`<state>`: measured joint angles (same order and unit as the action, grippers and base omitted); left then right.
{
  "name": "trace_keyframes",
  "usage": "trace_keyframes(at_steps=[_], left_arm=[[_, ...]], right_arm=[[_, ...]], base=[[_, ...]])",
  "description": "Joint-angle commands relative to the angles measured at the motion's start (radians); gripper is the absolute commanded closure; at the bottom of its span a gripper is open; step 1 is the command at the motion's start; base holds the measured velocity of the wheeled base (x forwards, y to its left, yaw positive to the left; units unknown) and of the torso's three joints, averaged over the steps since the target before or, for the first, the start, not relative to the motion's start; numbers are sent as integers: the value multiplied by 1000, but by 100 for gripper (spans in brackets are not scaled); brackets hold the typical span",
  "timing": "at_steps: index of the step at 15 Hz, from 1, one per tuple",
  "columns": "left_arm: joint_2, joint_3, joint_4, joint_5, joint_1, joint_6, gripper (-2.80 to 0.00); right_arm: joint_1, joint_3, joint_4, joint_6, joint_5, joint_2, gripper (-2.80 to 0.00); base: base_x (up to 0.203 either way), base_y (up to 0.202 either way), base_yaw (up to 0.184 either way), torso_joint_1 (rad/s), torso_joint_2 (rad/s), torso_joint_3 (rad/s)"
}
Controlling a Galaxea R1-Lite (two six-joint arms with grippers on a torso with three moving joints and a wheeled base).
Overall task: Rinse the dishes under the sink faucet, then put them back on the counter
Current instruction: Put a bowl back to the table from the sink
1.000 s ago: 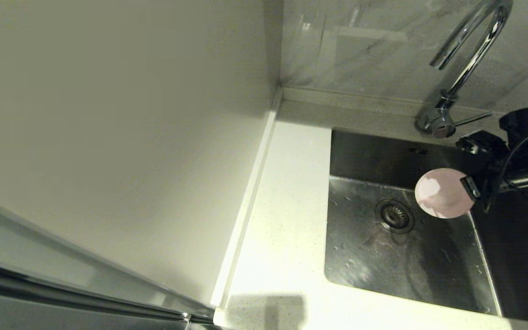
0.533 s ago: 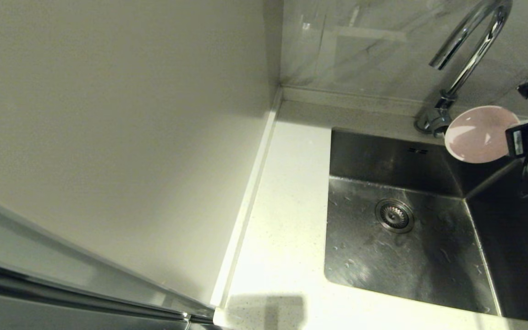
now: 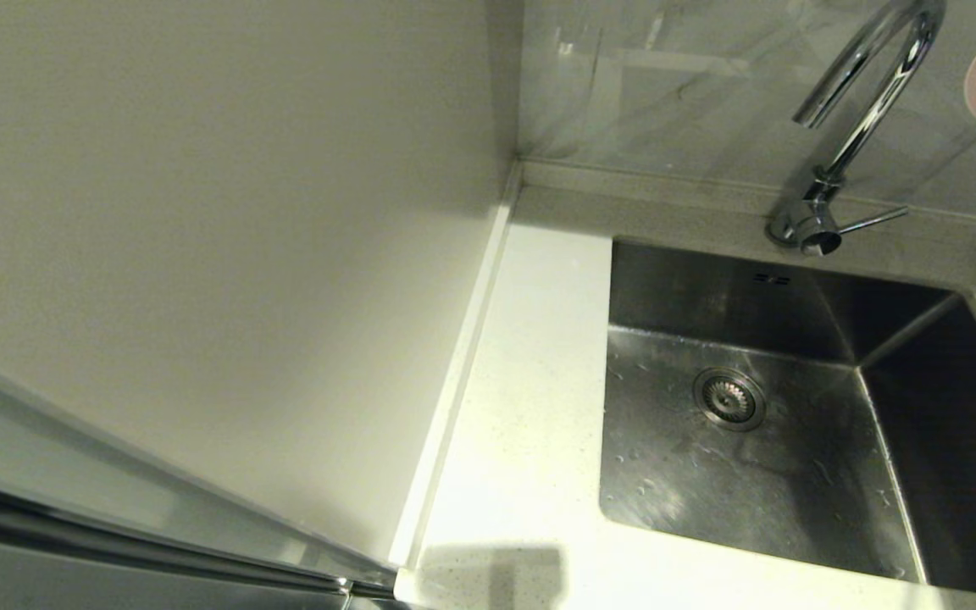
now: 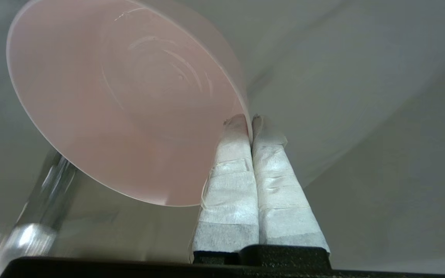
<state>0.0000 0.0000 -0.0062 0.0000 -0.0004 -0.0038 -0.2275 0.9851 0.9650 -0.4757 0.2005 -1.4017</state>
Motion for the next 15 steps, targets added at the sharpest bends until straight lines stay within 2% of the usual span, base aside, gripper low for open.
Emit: trace_keyframes(at_steps=[1, 3, 5, 7, 9, 13, 15], left_arm=[[0, 2, 0, 0, 0, -1, 0], [0, 3, -1, 0, 0, -1, 0], [0, 3, 0, 0, 0, -1, 0], [0, 3, 0, 0, 0, -1, 0], [0, 3, -1, 0, -1, -1, 0], [0, 3, -1, 0, 0, -1, 0], [0, 3, -1, 0, -1, -1, 0]], right_arm=[[-24, -42, 151, -1, 43, 60, 0], [-56, -79, 317, 25, 99, 101, 0], [-63, -97, 465, 73, 209, 142, 0], [-65, -182, 536, 98, 230, 166, 0], [-65, -244, 564, 114, 236, 191, 0], [-65, -167, 565, 105, 235, 196, 0], [-64, -246, 565, 103, 229, 199, 0]], base=[[0, 0, 0, 0, 0, 0], [0, 0, 0, 0, 0, 0], [0, 0, 0, 0, 0, 0], [0, 0, 0, 0, 0, 0], [0, 0, 0, 0, 0, 0], [0, 0, 0, 0, 0, 0], [0, 0, 0, 0, 0, 0]])
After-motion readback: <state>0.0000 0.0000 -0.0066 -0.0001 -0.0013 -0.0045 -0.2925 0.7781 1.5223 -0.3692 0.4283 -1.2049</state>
